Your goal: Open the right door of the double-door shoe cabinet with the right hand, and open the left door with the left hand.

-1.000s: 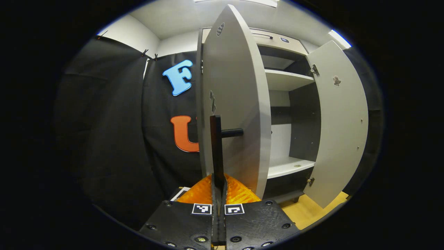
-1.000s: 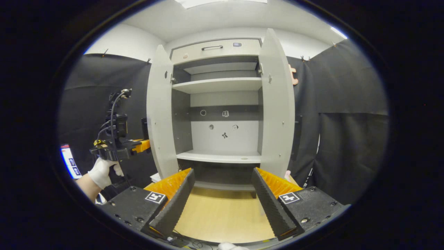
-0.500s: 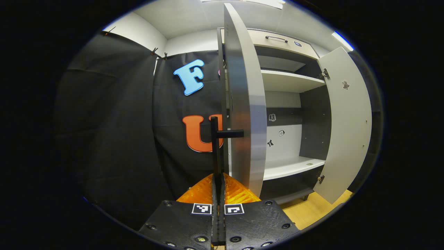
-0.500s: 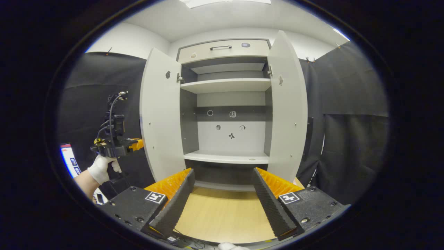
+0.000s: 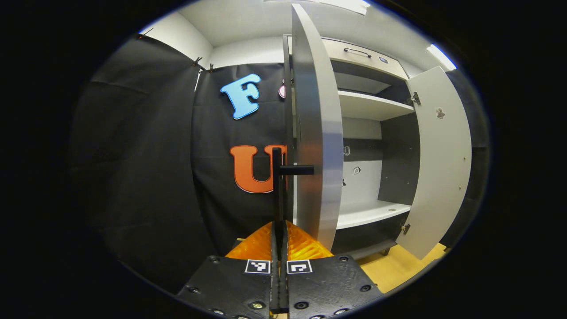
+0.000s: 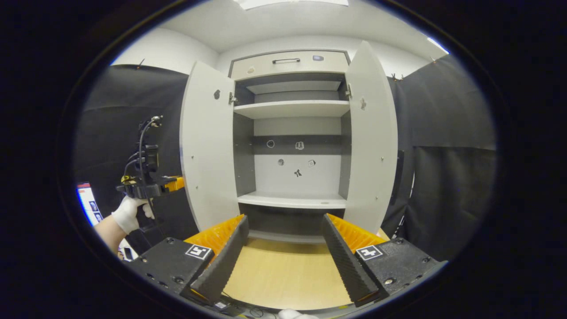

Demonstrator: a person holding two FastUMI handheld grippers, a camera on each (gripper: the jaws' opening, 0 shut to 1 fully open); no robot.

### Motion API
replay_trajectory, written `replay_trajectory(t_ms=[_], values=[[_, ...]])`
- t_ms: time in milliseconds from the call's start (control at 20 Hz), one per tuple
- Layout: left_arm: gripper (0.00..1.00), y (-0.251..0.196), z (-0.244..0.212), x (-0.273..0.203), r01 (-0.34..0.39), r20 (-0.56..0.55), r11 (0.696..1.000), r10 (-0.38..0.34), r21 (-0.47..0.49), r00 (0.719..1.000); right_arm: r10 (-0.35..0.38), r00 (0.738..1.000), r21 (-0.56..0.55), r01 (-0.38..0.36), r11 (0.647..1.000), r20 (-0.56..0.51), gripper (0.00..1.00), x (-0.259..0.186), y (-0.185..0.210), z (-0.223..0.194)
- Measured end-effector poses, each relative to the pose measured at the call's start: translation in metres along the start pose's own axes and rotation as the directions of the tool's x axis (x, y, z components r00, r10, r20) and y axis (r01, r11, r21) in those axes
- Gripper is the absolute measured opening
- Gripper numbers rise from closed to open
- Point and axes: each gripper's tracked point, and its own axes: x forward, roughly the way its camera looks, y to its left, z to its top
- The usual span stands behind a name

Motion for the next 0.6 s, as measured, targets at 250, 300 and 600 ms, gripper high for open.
replay_trajectory(t_ms=[250,300,600], values=[[0.01,0.005,-0.001,-0.009,-0.032,-0.003,0.999,0.033,0.023,0.999,-0.004,1.0,0.004,0.004,1.0,0.008,1.0,-0.009,-0.002,0.003],[0.02,0.005,-0.002,-0.014,-0.032,-0.004,0.999,0.032,0.027,0.999,-0.006,1.0,0.004,0.006,1.0,0.011,1.0,-0.01,-0.003,0.004],[0.93,0.017,-0.011,-0.037,-0.089,0.003,0.996,0.089,0.022,0.996,-0.005,1.0,-0.013,0.005,1.0,0.021,1.0,-0.016,-0.007,0.007]])
